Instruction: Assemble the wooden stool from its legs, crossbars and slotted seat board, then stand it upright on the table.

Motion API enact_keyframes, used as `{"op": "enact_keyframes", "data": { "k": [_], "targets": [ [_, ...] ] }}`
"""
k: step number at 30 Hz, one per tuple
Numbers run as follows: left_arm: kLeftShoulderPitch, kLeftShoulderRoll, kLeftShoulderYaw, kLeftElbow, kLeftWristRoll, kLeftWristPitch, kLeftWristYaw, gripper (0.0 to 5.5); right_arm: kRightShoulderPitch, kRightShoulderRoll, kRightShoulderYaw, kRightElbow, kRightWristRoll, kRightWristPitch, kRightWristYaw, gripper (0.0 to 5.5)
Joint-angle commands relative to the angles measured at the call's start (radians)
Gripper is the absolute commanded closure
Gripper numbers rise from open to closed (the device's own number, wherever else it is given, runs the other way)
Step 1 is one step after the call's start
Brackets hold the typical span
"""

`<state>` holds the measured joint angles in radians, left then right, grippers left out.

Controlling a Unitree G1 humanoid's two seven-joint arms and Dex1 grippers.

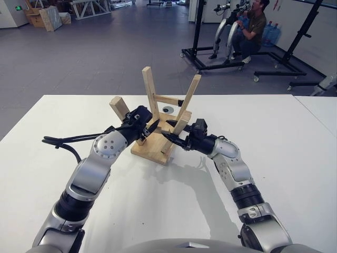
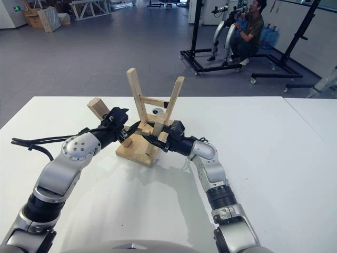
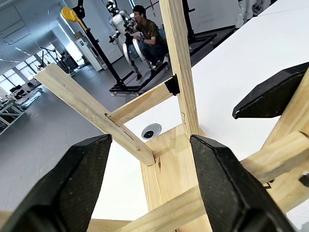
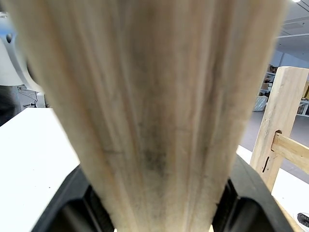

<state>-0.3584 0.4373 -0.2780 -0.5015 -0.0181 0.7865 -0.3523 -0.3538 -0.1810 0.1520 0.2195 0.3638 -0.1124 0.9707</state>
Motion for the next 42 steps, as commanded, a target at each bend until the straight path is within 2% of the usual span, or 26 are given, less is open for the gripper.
{"op": "enact_keyframes", "data": {
  "k": [1,10,13,20,24,31,37,40,42],
  "targets": [
    [-0.061,0.003,0.021,0.006,-0.013,0.067,-0.03,2.51,-0.005,0.012,0.016,-0.011,-0.01,0.004,0.004,3.44],
    [-0.154,0.043,0.077,-0.036,-0.019,0.129,-0.063,2.51,0.001,0.013,0.025,-0.015,-0.013,0.001,0.004,3.44],
    [-0.106,0.037,0.082,-0.029,-0.018,0.118,-0.055,2.51,0.0,0.014,0.025,-0.014,-0.012,0.002,0.004,3.44],
    [0.127,0.001,-0.069,0.09,0.052,-0.055,-0.012,2.51,-0.003,0.014,0.03,-0.011,-0.02,0.01,0.002,3.44],
    [0.056,-0.021,-0.035,0.08,0.057,-0.05,-0.016,2.51,-0.004,0.008,0.039,-0.006,-0.039,0.016,-0.007,3.44],
    [-0.107,-0.013,0.081,0.006,0.018,0.069,-0.041,2.51,-0.003,0.004,0.047,-0.002,-0.036,0.019,-0.013,3.44],
    [0.143,-0.009,-0.038,0.116,0.074,-0.064,-0.015,2.51,-0.007,0.004,0.068,-0.004,-0.051,0.037,-0.023,3.44],
    [0.173,-0.027,-0.097,0.156,0.111,-0.12,-0.003,2.51,-0.005,0.001,0.074,-0.01,-0.057,0.046,-0.024,3.44],
    [0.14,-0.04,-0.083,0.121,0.108,-0.104,-0.008,2.51,-0.004,-0.003,0.07,-0.012,-0.055,0.053,-0.024,3.44]
  ]
}}
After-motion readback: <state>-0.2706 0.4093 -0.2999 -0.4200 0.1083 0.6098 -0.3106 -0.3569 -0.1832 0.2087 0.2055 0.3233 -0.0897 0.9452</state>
